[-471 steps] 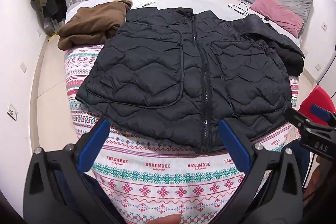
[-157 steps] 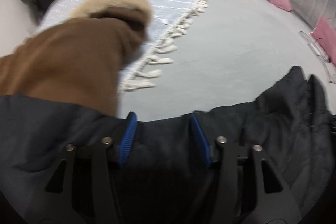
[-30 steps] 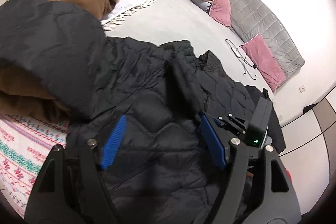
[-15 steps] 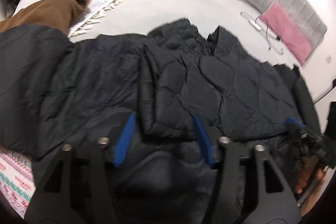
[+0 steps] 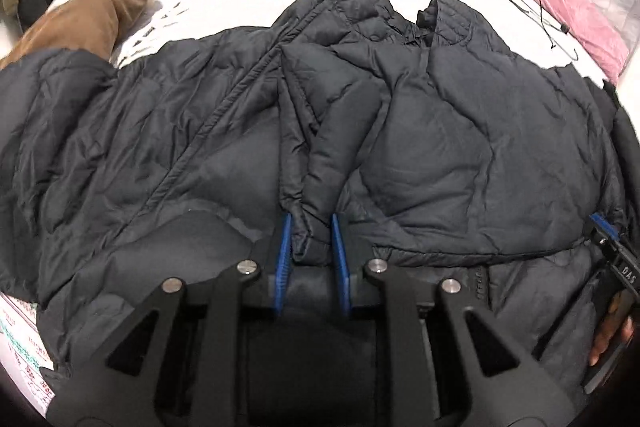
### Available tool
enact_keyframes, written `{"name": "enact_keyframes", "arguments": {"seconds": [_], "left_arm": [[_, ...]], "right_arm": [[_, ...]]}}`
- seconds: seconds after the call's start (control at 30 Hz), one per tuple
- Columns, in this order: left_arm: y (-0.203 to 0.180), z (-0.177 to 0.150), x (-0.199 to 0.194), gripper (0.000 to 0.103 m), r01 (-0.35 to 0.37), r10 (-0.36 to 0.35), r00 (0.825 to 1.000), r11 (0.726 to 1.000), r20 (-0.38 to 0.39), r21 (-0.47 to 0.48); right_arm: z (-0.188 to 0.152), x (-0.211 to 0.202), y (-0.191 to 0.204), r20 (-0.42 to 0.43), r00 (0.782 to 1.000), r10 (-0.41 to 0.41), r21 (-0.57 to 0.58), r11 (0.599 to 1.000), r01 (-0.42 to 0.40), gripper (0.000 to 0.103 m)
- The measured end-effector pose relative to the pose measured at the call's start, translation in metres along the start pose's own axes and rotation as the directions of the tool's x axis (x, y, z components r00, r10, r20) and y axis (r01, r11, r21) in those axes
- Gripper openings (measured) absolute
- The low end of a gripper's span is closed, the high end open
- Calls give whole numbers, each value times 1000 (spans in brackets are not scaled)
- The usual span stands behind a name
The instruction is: Fold large clothes
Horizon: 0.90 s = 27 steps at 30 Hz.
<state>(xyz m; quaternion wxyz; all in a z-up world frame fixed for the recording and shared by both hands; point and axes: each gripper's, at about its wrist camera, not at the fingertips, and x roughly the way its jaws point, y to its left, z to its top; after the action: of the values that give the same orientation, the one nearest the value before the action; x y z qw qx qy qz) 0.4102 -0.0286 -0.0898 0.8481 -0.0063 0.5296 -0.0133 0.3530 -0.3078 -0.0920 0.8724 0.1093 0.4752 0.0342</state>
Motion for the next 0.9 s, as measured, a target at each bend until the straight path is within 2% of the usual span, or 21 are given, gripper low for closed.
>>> {"name": "enact_keyframes", "arguments": {"seconds": [0.1,0.2,0.23,0.37,0.5,0.6,0.7,0.77,0.83,0.9], "left_arm": [[14,-5,-23,26,33,-33,999,999,-1,-41],[34,-28,-62,37,67,-65,997,996,39,-52],[43,-40,-77,41,71,-68,996,995,56,-63],[86,-97,-132,46,64,-55,993,993,102,-96],[148,-172,-180,53,22,3,992,979,126,-201],[176,-221,-193,53,0,28,993,969,111,-248],[178,-256,-190,53,25,-8,997,971,74,-238],[174,-276,-176,53,39,-32,999,973,35,-228],[173,-285,-164,53,44,-42,999,969,11,-243],[171,-292,-159,53,45,-34,998,965,46,-260]], "right_arm": [[-3,-25,-9,10,999,46,76,996,-47,58],[-11,-57,-5,42,996,77,83,993,-81,58],[-16,-66,-1,43,996,75,72,994,-78,58],[-48,-100,9,19,997,78,34,996,-78,58],[-90,-144,-28,37,994,101,123,987,-105,59],[-131,-174,-65,28,995,91,181,979,-94,66],[-163,-192,-87,-9,999,51,157,986,-49,66],[-182,-197,-104,-43,997,65,169,984,-56,66],[-196,-195,-112,-75,996,44,176,984,-30,66],[-207,-193,-118,-86,996,26,168,986,-11,66]]}}
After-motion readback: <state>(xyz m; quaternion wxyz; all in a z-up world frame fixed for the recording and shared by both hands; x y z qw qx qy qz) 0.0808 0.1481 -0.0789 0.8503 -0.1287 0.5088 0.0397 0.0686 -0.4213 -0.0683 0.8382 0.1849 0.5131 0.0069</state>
